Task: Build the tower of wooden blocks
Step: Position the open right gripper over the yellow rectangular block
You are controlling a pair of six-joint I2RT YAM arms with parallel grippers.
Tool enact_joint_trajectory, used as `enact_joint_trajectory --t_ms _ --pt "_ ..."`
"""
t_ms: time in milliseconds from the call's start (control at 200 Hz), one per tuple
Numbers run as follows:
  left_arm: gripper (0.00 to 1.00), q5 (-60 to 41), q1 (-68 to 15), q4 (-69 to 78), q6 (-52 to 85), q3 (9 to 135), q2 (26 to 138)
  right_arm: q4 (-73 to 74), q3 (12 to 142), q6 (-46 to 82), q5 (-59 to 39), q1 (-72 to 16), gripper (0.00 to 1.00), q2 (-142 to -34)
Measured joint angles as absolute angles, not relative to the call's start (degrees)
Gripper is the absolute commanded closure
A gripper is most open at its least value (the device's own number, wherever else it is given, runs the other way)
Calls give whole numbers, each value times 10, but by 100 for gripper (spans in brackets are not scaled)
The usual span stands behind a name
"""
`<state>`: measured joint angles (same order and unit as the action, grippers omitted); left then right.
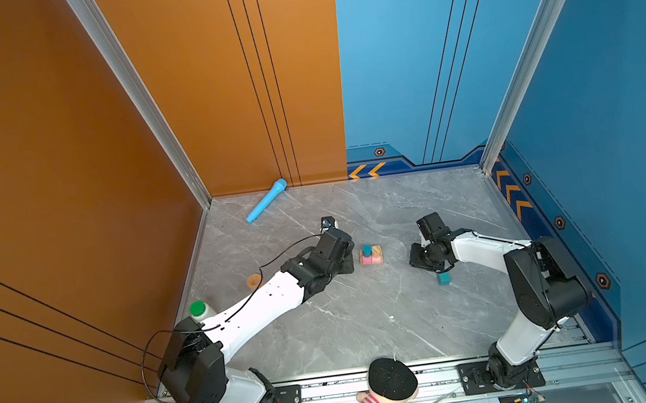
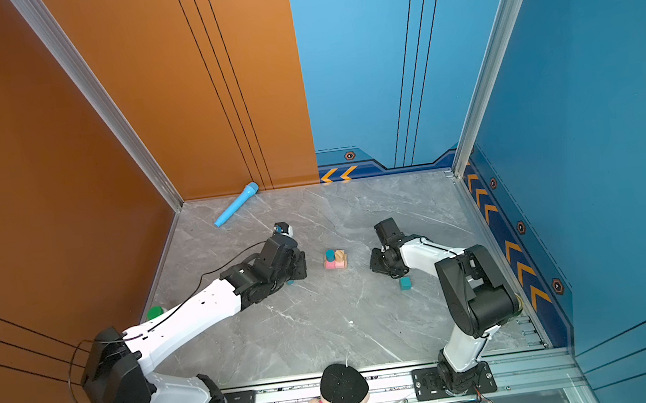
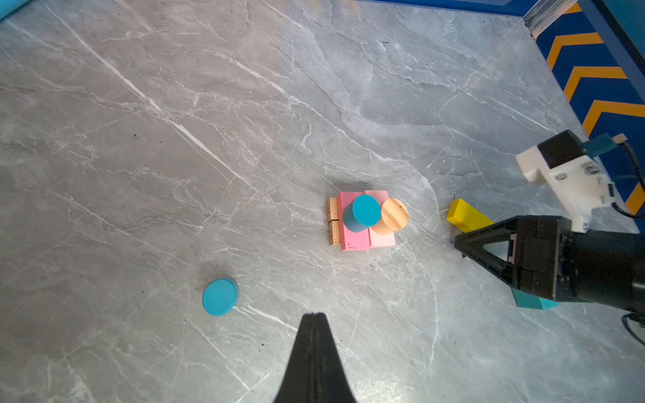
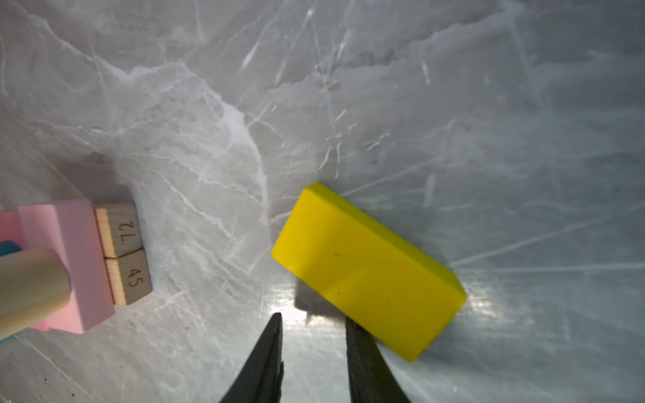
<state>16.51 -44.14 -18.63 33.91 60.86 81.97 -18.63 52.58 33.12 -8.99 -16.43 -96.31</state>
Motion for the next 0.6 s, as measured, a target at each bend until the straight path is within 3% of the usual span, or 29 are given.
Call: enact_joint_trajectory --t_ms 195,596 --pt "100 164 -441 -186 339 609 822 -217 543 310 -90 -152 65 -963" --pt "99 163 -437 -186 339 609 822 -278 587 274 -70 -156 52 -936"
